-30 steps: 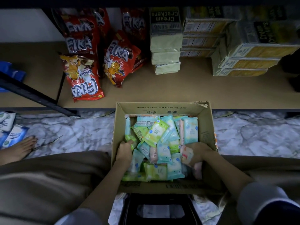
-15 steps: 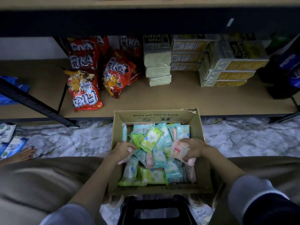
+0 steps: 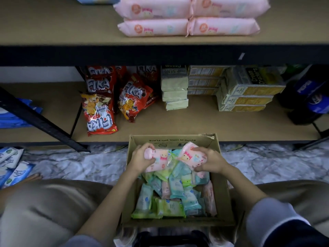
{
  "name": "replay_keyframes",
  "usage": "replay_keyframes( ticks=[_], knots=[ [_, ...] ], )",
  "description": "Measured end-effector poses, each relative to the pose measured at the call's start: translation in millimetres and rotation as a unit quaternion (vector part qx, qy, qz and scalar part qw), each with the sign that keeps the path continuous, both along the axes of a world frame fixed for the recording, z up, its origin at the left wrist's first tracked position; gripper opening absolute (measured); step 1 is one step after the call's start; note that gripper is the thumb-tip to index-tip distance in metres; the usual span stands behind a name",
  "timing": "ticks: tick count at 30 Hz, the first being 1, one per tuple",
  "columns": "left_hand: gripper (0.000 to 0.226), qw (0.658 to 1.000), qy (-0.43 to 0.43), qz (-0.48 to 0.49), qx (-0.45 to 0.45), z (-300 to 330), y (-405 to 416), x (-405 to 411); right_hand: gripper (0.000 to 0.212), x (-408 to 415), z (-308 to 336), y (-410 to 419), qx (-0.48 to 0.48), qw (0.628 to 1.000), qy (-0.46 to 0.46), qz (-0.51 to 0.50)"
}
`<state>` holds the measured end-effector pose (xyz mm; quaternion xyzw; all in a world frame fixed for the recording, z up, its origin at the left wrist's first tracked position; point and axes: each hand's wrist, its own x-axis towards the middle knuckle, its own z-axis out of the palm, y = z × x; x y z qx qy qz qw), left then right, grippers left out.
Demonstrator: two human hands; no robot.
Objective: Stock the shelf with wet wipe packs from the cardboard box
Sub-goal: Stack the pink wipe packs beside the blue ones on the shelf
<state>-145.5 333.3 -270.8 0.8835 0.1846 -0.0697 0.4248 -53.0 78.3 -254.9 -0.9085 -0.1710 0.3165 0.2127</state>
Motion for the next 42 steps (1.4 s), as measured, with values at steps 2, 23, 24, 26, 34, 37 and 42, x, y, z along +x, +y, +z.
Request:
replay_keyframes(
  ticks=[2,23,24,26,34,37,42],
  knots=[
    [0.043,0.999,-0.046,-0.009,-0.002,29.2,-2.4,11.6,0.075,2.0,27.5,-2.6,0.024,0.999,-0.026,-0.015],
    [0.027,0.898,-0.431,-0.032,-0.085,339.0,0.6,21.3,0.058,-2.6,292.3,-25.7,0.304,0.887,-0.345,-0.039],
    [0.027,0.895,-0.439,-0.026,-0.079,348.3,3.3,25.2,0.058,0.9,302.5,-23.3,0.311,0.882,-0.351,-0.039],
    [0.027,0.888,-0.453,-0.020,-0.074,363.3,9.5,34.2,0.057,9.1,321.0,-17.7,0.323,0.874,-0.361,-0.036],
    [0.027,0.885,-0.462,0.000,-0.055,396.7,23.4,78.7,0.055,57.6,365.8,10.5,0.333,0.864,-0.376,-0.042],
    [0.025,0.892,-0.447,0.027,-0.067,396.0,23.7,99.9,0.056,78.1,367.9,24.3,0.315,0.872,-0.372,-0.052],
    [0.022,0.912,-0.396,0.061,-0.082,380.4,27.5,124.8,0.059,103.5,365.0,41.3,0.248,0.900,-0.352,-0.057]
  ],
)
